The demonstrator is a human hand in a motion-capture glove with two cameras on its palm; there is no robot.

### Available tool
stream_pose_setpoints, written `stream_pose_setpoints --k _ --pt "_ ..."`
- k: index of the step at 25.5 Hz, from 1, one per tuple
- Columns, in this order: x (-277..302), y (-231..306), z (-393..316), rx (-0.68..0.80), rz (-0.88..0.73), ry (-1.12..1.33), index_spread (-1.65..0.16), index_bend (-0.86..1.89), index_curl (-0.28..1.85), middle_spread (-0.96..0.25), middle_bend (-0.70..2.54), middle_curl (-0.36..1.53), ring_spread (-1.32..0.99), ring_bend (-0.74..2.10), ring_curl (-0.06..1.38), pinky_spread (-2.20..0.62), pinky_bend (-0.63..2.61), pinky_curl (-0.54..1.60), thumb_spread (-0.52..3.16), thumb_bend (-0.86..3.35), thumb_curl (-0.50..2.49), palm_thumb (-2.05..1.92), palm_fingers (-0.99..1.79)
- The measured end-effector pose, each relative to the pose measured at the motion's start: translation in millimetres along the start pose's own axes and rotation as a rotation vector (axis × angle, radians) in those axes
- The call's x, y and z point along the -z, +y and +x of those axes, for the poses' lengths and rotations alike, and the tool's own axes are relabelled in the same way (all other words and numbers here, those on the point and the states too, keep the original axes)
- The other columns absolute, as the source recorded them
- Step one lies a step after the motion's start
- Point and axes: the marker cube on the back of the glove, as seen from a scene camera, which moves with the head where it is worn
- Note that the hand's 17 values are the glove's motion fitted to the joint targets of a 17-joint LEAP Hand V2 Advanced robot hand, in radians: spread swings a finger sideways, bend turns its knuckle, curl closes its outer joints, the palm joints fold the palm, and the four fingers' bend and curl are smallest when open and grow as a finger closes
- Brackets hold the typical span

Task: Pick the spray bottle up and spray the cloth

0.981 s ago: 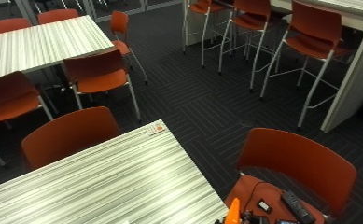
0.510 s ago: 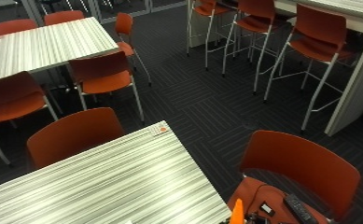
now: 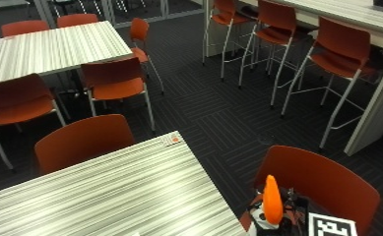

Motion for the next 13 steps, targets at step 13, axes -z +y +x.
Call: stream_pose_setpoints --k 13 --pt "15 30 -72 0.053 -0.063 0.007 -0.17 0.64 0.54 -0.08 0.66 0.55 -0.20 0.64 0.45 0.13 0.07 0.06 0.47 -0.02 0.73 1.18 0.81"
